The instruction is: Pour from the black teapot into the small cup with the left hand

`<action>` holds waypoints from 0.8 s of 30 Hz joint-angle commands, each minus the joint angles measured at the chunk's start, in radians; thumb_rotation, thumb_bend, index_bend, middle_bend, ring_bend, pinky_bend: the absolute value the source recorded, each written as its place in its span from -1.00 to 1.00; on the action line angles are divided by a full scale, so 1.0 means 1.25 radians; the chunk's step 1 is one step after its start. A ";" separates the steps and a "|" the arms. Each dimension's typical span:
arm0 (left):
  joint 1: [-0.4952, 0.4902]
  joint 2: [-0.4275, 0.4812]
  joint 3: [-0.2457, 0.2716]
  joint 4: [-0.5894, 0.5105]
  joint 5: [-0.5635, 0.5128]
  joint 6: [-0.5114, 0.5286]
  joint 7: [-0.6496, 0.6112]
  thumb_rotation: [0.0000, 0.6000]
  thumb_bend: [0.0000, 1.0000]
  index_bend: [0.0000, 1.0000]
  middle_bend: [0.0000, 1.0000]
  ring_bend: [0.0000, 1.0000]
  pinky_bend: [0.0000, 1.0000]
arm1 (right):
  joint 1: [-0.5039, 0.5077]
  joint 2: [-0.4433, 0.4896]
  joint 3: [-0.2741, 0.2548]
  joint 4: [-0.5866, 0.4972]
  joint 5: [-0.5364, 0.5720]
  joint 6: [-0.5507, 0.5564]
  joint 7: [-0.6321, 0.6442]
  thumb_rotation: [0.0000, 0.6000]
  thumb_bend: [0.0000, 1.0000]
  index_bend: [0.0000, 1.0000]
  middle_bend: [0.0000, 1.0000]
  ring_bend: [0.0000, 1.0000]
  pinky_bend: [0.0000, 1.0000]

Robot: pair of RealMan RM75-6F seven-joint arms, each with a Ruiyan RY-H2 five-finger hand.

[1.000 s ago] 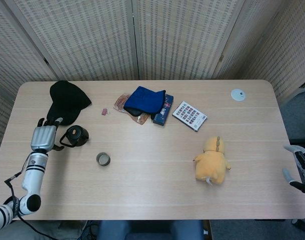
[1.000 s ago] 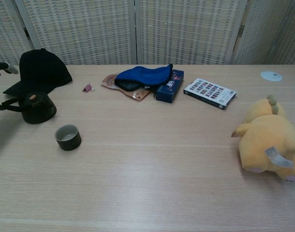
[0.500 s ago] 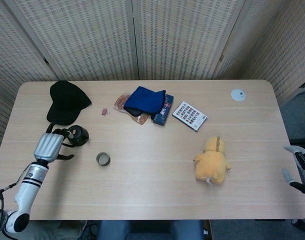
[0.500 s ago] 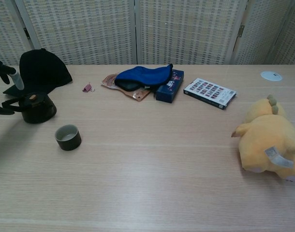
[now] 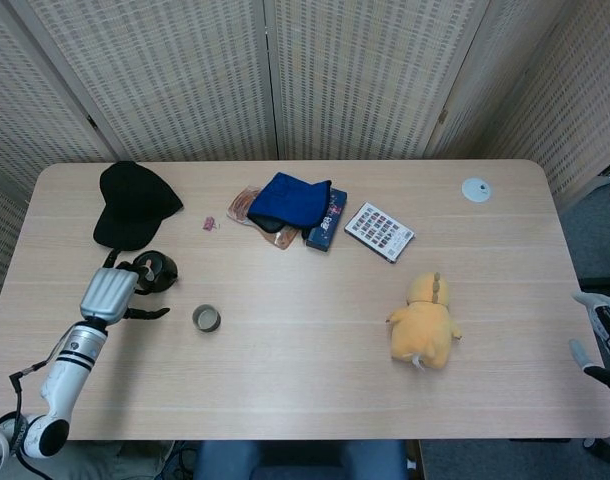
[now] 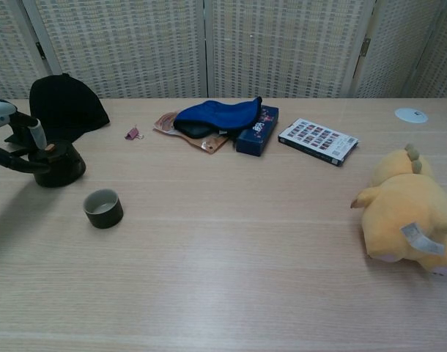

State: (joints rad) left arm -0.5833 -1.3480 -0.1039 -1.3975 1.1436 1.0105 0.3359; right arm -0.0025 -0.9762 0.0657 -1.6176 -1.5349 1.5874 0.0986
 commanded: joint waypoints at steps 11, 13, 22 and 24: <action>-0.003 -0.011 0.003 0.034 -0.022 -0.024 0.014 -0.19 -0.82 -0.20 -0.20 -0.39 -1.00 | 0.003 -0.003 0.001 0.004 0.003 -0.009 0.000 1.00 -0.40 -0.50 -0.43 -0.62 -0.68; -0.003 -0.013 0.004 0.038 -0.021 -0.026 0.015 -0.20 -0.82 -0.19 -0.20 -0.39 -1.00 | 0.003 -0.003 0.001 0.003 0.003 -0.009 0.000 1.00 -0.40 -0.50 -0.43 -0.62 -0.68; -0.004 -0.025 0.010 0.059 -0.023 -0.041 0.013 -0.19 -0.82 -0.19 -0.20 -0.39 -1.00 | -0.002 -0.004 0.000 0.002 0.005 -0.005 -0.002 1.00 -0.40 -0.50 -0.43 -0.62 -0.68; -0.004 -0.027 0.011 0.062 -0.023 -0.044 0.013 -0.19 -0.82 -0.19 -0.20 -0.39 -1.00 | -0.002 -0.004 0.000 0.003 0.005 -0.005 -0.002 1.00 -0.40 -0.50 -0.43 -0.62 -0.68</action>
State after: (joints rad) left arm -0.5882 -1.3813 -0.0900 -1.3201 1.1148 0.9559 0.3525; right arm -0.0054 -0.9810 0.0652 -1.6145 -1.5283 1.5812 0.0956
